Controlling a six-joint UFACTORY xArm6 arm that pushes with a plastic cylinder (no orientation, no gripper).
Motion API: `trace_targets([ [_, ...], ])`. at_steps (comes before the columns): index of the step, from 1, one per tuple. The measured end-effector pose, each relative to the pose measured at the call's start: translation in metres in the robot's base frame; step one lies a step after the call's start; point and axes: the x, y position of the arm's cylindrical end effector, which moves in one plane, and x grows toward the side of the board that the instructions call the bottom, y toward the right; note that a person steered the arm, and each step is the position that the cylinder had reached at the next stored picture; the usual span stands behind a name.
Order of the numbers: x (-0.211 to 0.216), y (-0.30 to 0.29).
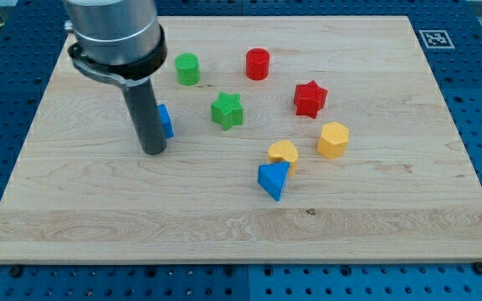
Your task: Point your arm at blue triangle
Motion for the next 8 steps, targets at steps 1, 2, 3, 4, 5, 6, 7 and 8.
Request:
trace_targets([
  [1,0.000,-0.026],
  [2,-0.004,-0.032],
  [3,-0.009,-0.032],
  [4,-0.009,-0.031],
  [5,-0.002,-0.009],
  [6,0.034,0.042],
  [7,0.075,0.109],
  [8,0.104,0.181],
])
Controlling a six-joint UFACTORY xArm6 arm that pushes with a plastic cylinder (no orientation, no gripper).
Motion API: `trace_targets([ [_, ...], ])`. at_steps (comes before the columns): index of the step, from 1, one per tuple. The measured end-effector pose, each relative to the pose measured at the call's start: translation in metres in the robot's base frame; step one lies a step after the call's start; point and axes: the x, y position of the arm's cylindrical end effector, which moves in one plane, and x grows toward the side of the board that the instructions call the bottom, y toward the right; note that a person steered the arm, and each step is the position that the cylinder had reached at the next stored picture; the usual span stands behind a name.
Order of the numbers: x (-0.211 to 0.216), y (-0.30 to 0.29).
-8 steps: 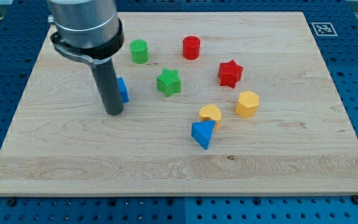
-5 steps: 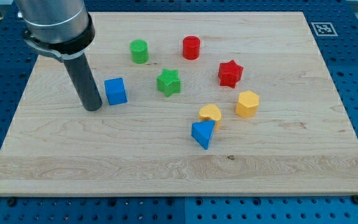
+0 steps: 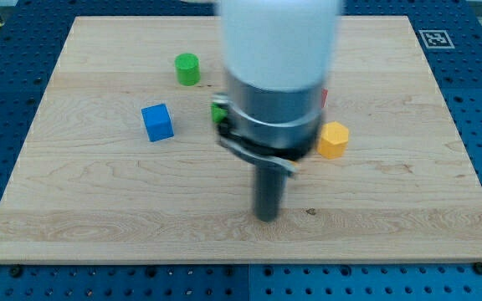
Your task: Point your arm at blue triangle
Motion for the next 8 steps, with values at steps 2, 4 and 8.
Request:
trace_targets([
  [2,-0.008,0.072],
  [4,-0.011,0.039],
  [8,-0.013,0.010],
])
